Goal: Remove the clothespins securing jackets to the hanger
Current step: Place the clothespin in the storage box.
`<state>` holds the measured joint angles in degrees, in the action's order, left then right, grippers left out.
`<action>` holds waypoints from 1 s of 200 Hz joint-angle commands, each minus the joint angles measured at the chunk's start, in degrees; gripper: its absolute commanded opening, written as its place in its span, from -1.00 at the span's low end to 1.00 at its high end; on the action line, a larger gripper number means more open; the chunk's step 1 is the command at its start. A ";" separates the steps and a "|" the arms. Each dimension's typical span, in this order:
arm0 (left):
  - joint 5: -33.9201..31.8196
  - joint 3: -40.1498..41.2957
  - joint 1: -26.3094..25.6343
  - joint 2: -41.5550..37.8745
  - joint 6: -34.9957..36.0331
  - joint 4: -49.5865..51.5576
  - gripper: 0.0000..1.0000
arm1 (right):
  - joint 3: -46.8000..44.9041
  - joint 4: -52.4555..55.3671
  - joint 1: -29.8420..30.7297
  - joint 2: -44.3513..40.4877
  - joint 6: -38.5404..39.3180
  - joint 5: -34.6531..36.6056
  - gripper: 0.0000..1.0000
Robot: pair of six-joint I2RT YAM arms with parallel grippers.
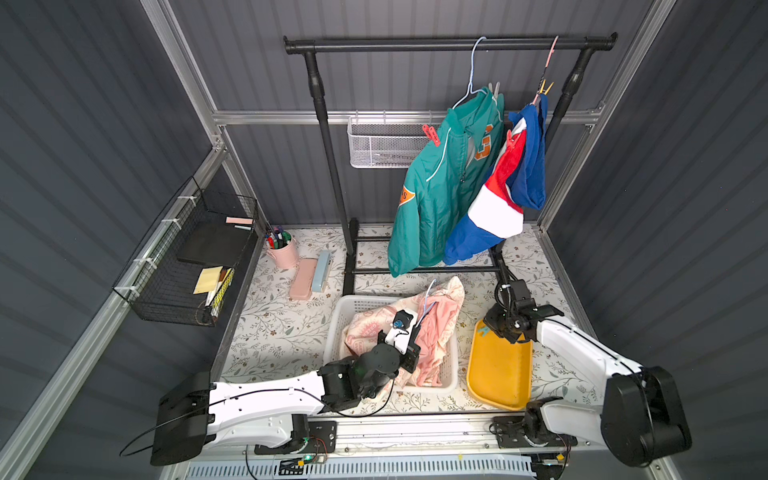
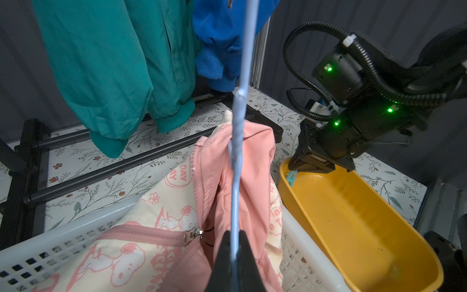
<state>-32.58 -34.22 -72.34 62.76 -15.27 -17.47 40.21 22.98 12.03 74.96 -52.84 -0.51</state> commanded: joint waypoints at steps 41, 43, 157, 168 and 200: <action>0.04 -2.54 -0.32 -0.34 -1.53 -0.19 -1.00 | 5.41 -8.69 -0.25 6.51 3.35 -1.38 -0.71; 0.08 -2.59 -0.34 -0.35 -1.54 -0.26 -1.00 | 5.48 -8.42 -0.25 6.27 3.60 -1.43 -0.65; 21.02 -2.84 10.45 -4.77 3.49 -1.39 -1.00 | 6.12 -7.83 17.81 -21.24 21.22 -5.78 0.64; 21.37 -3.51 10.64 -4.50 4.63 -0.86 -1.00 | 6.76 -10.61 20.91 -21.21 22.33 -6.68 0.61; 22.24 -4.85 11.13 -1.92 6.02 -0.56 -1.00 | 9.20 -18.39 27.52 -19.29 25.77 -8.65 0.62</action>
<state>-13.32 -35.62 -61.69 59.42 -11.94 -16.58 46.26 11.51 36.10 54.30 -31.92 -7.16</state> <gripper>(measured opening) 0.074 0.805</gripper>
